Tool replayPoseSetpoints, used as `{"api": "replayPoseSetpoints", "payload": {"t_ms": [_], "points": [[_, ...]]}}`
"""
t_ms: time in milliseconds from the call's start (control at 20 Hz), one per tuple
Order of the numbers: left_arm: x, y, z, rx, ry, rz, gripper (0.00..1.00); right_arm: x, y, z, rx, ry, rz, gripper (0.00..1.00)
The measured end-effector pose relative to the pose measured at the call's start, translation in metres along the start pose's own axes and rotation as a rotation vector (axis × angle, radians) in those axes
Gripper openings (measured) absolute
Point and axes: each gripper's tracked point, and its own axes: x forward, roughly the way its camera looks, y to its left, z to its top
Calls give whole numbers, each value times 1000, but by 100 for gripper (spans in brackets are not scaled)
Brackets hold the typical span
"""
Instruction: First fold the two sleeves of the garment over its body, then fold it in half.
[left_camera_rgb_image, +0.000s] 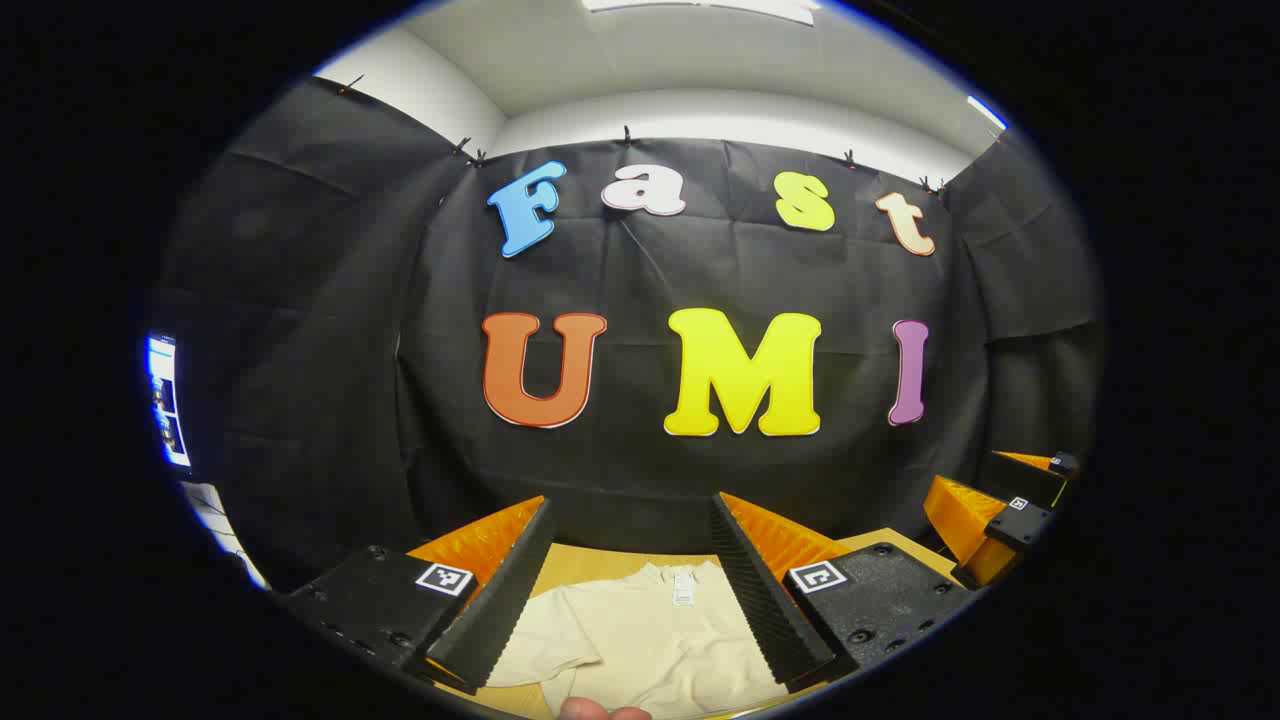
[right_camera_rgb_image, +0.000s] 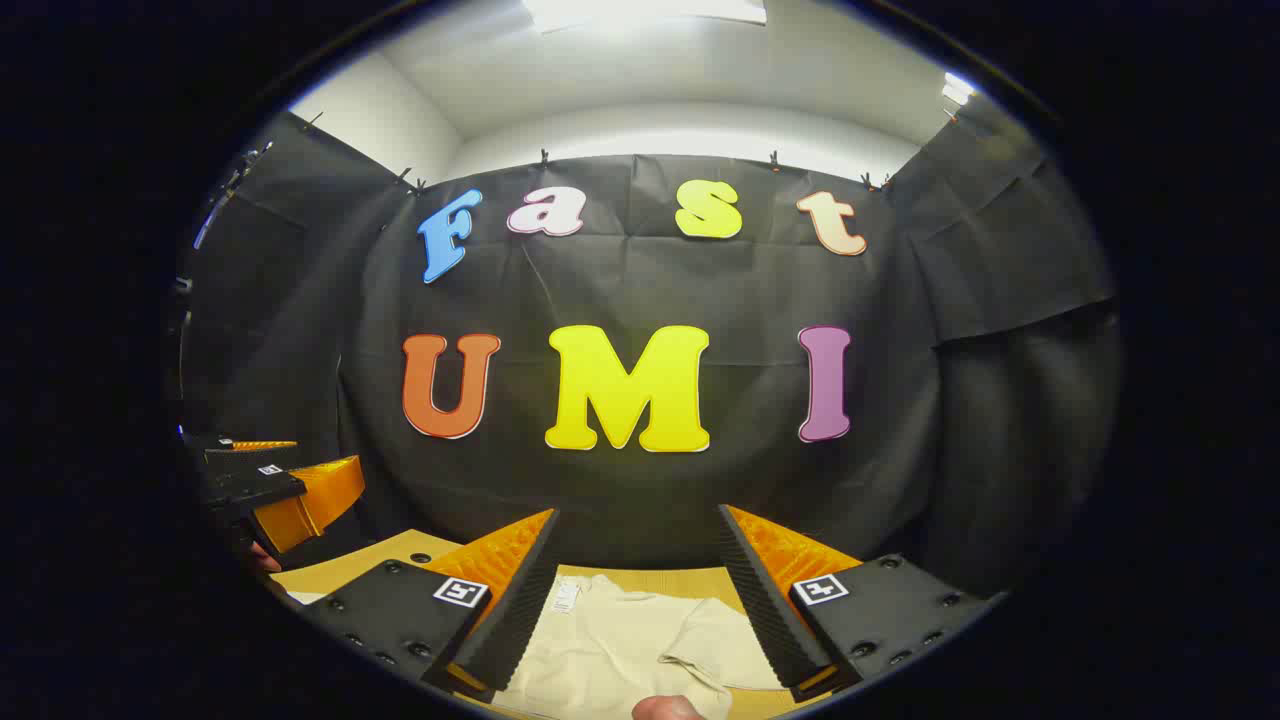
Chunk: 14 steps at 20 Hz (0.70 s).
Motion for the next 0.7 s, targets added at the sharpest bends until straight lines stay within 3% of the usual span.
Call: {"api": "replayPoseSetpoints", "payload": {"t_ms": [700], "points": [[4,-10,3,18,-18,7,99,6,-11,-7,28,44,-4,94]]}}
